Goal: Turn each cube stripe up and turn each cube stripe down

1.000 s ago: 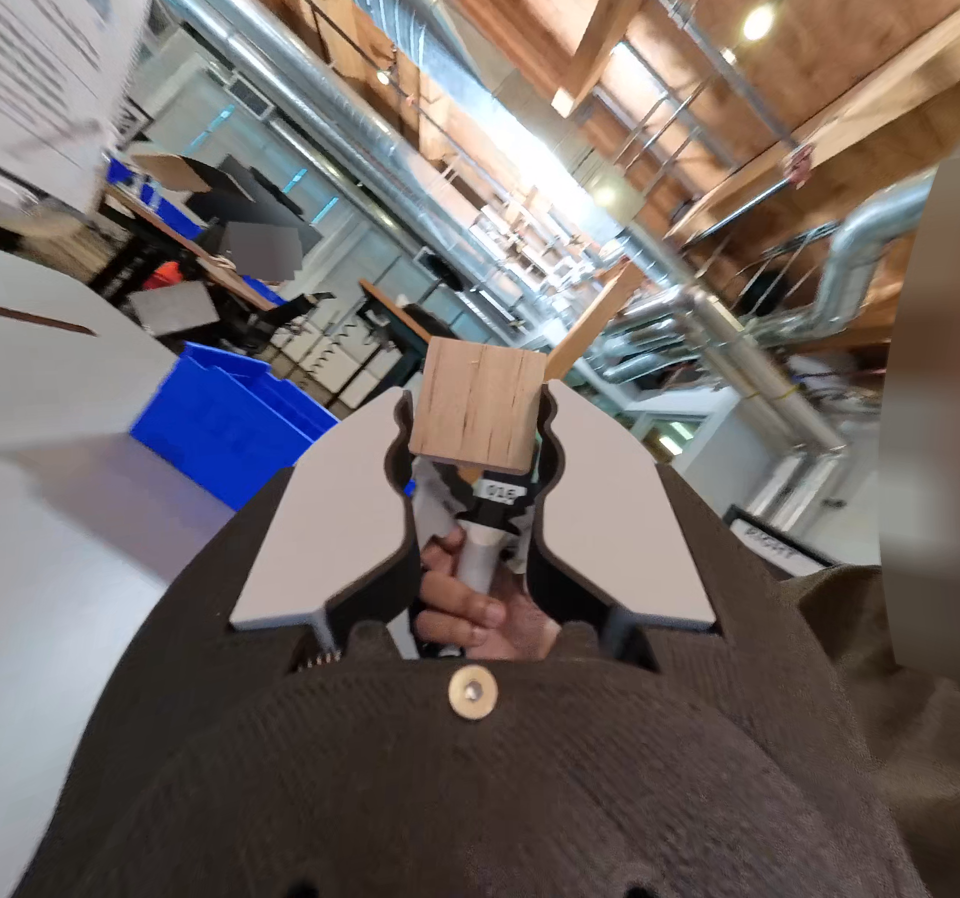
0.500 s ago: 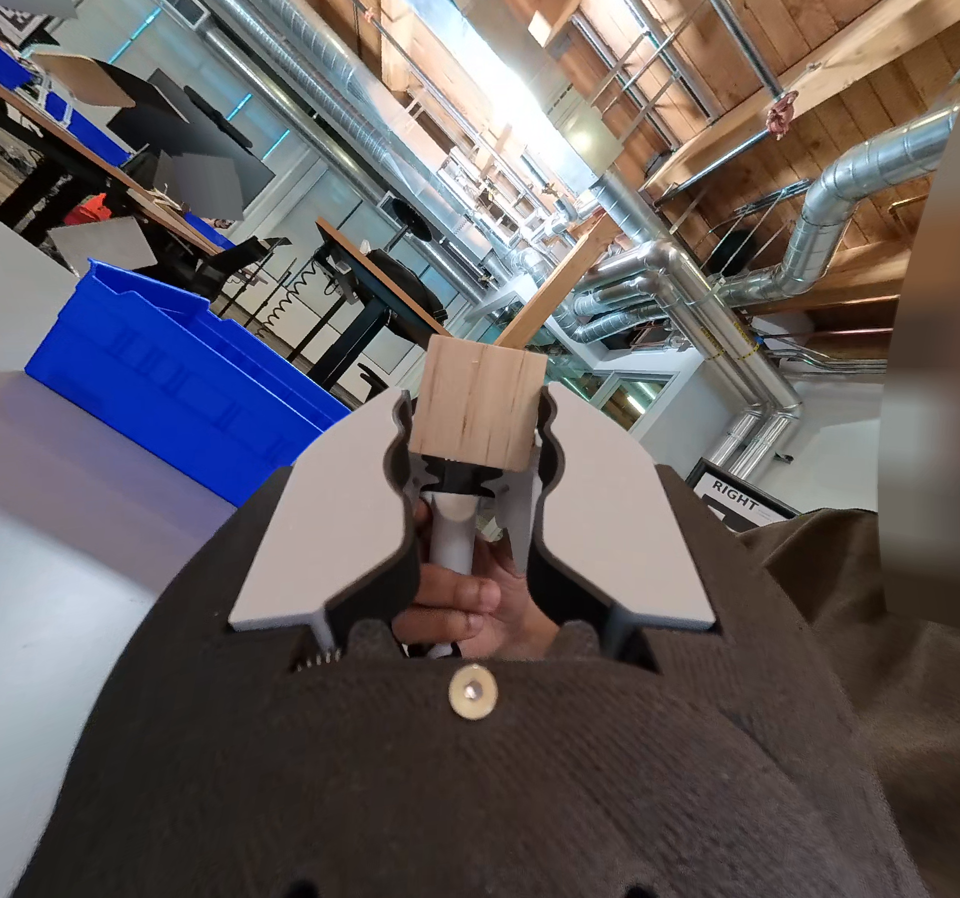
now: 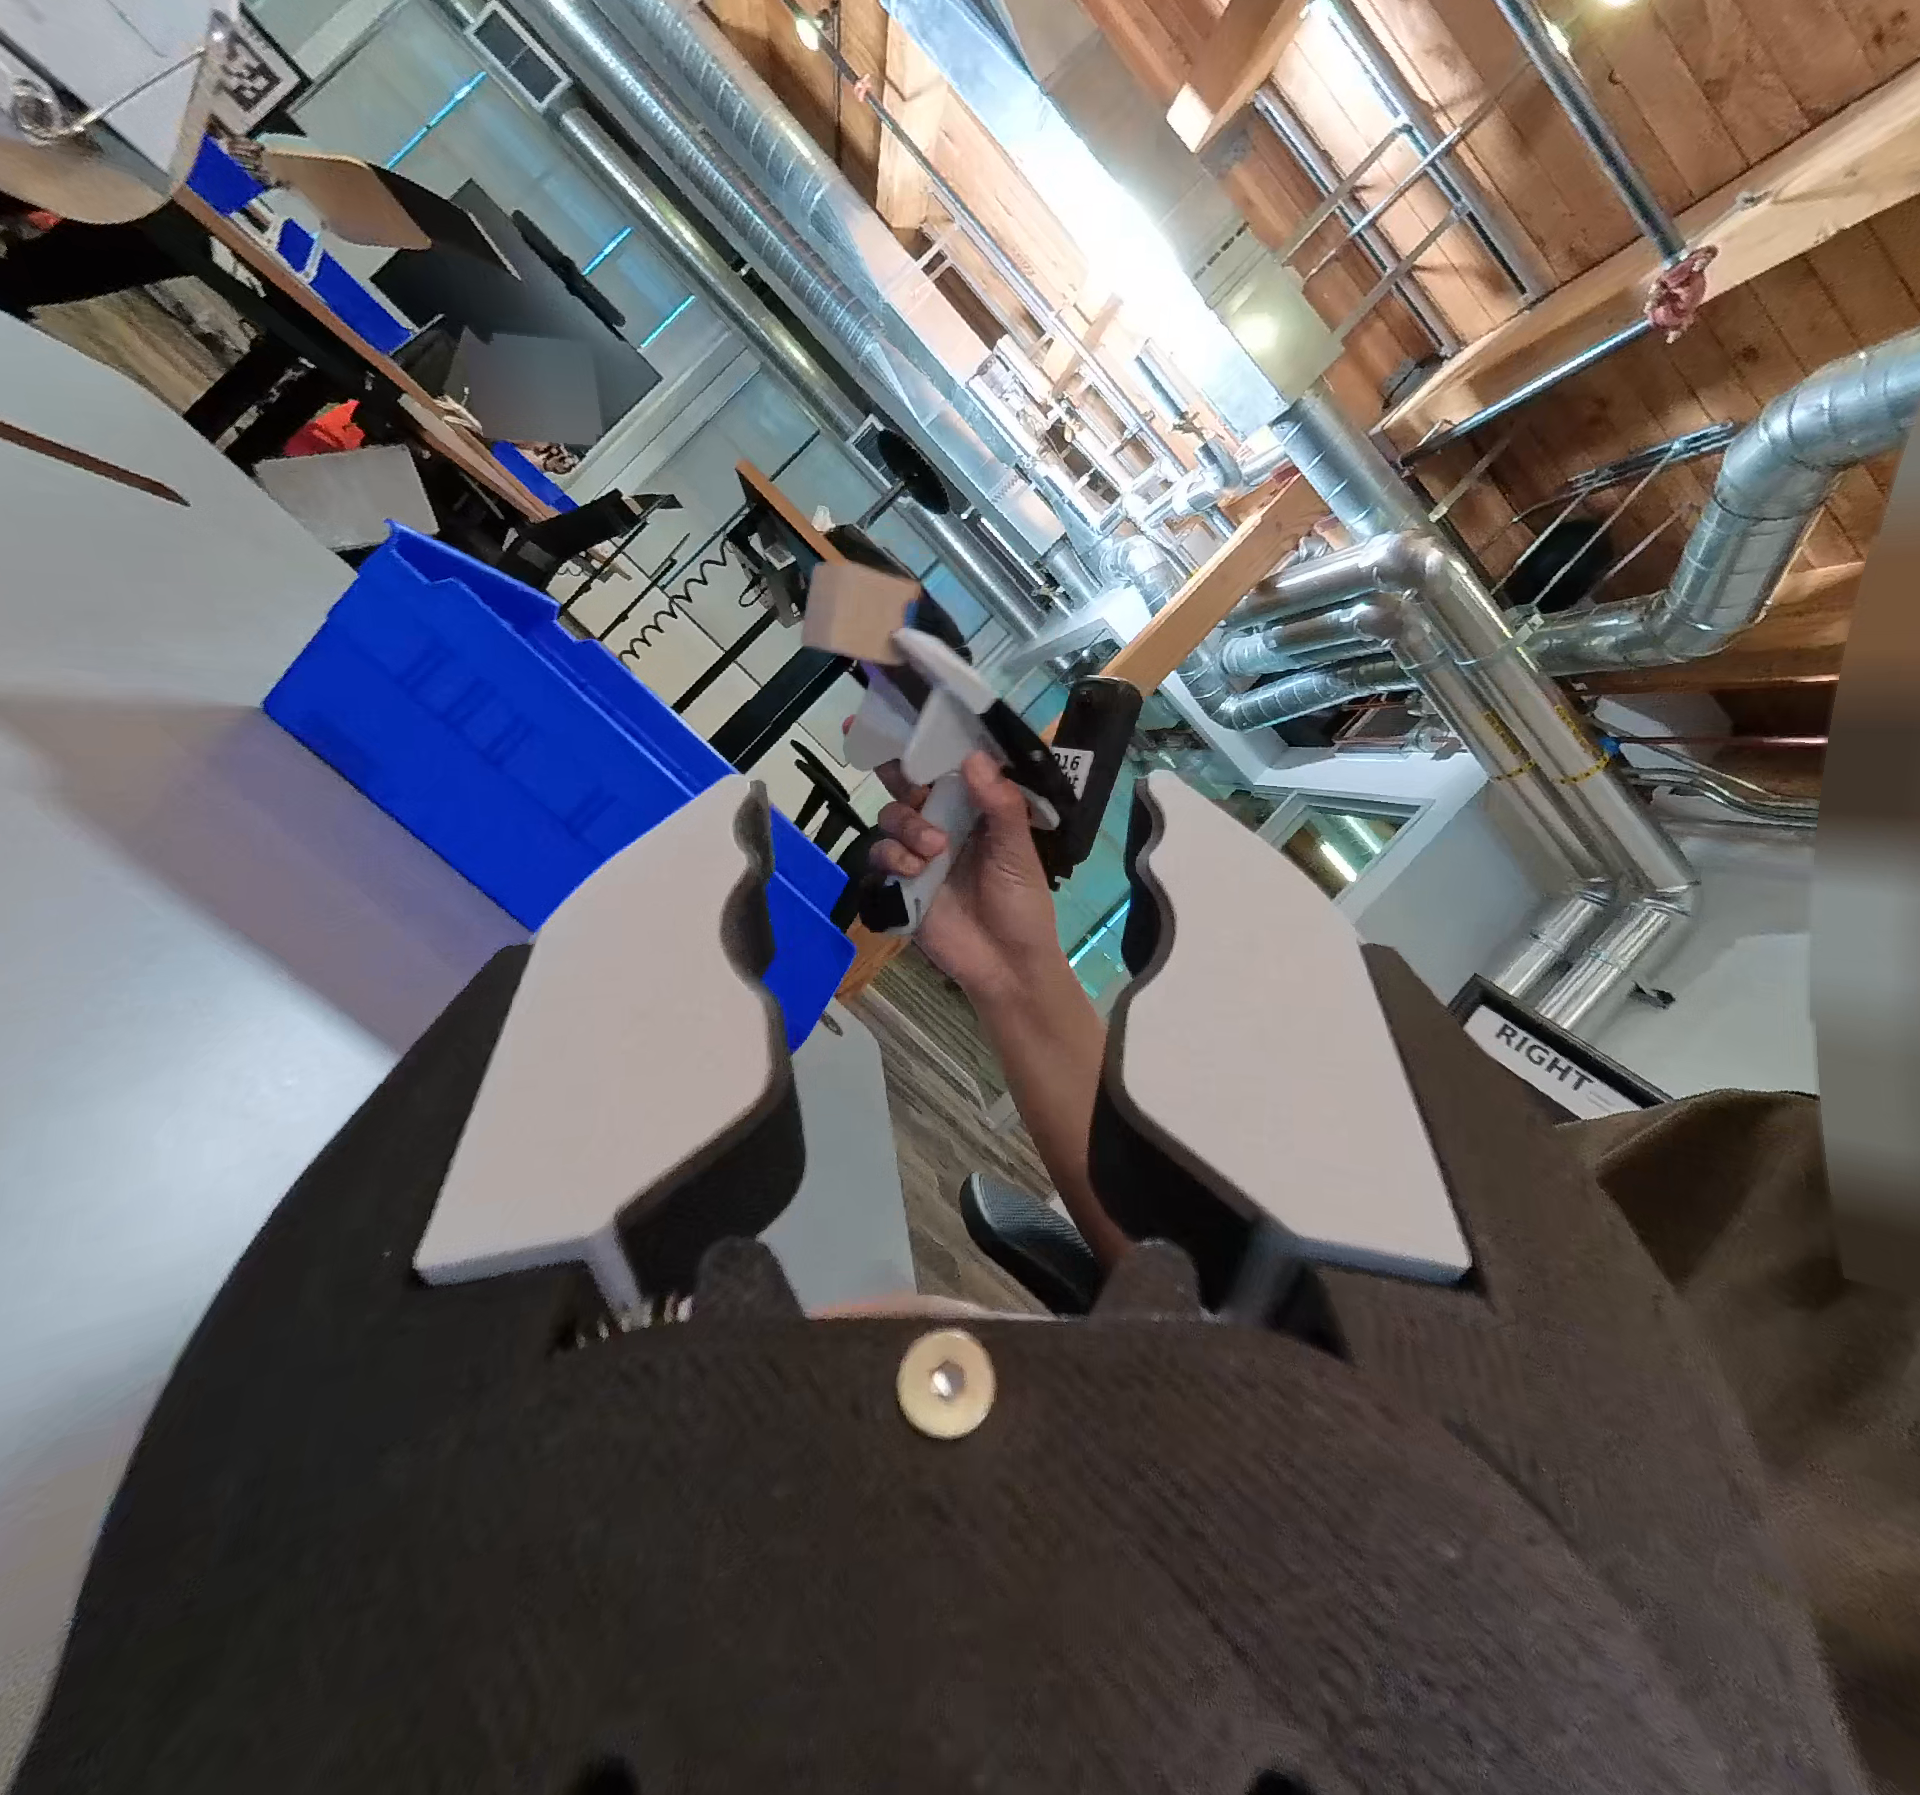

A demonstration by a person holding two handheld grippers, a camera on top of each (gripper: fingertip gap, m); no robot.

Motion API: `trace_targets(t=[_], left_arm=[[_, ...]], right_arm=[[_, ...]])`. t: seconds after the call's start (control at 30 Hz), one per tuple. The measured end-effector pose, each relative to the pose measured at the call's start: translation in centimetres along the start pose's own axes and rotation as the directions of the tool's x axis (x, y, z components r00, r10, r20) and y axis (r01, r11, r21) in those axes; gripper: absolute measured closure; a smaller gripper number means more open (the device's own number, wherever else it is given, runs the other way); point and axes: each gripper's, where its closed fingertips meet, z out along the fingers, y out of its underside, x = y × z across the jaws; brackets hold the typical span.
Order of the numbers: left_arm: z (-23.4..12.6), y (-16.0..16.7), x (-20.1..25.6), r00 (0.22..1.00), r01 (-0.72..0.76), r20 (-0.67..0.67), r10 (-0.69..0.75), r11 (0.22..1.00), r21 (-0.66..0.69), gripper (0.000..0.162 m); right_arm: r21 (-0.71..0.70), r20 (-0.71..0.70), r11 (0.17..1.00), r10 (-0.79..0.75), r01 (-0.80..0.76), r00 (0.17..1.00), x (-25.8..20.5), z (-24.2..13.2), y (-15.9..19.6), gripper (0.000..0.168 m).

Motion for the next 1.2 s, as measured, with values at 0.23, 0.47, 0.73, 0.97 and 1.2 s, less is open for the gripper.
trace_targets(t=[0.23, 0.47, 0.73, 0.97, 1.2], left_arm=[[-1.3, 0.7, -0.9, 0.998, -0.005, 0.063, 0.007, 1.0, -0.022, 0.096], [-3.5, 0.1, -0.5, 0.99, -0.063, 0.123, 0.064, 0.998, -0.014, 0.095], [-5.4, -0.8, -0.2, 0.989, -0.056, 0.141, 0.05, 0.998, 0.041, 0.095], [-5.4, -0.7, -0.4, 0.989, -0.049, 0.139, 0.043, 0.998, 0.035, 0.095], [-4.5, -0.3, -0.6, 0.99, -0.049, 0.131, 0.049, 0.999, 0.0, 0.095]], right_arm=[[-0.446, -0.239, 0.895, -0.11, -0.008, 0.965, 8.7, 1.4, 10.2, 0.126], [-0.621, -0.285, 0.774, -0.076, -0.124, 0.956, 10.4, 2.5, 14.3, 0.126], [-0.633, -0.259, 0.765, -0.065, -0.119, 0.964, 10.0, 4.2, 14.8, 0.126], [-0.717, -0.241, 0.681, -0.044, -0.147, 0.969, 8.5, 3.3, 16.6, 0.126], [-0.549, -0.234, 0.814, 0.065, -0.187, 0.97, 8.3, 3.3, 12.4, 0.103]])
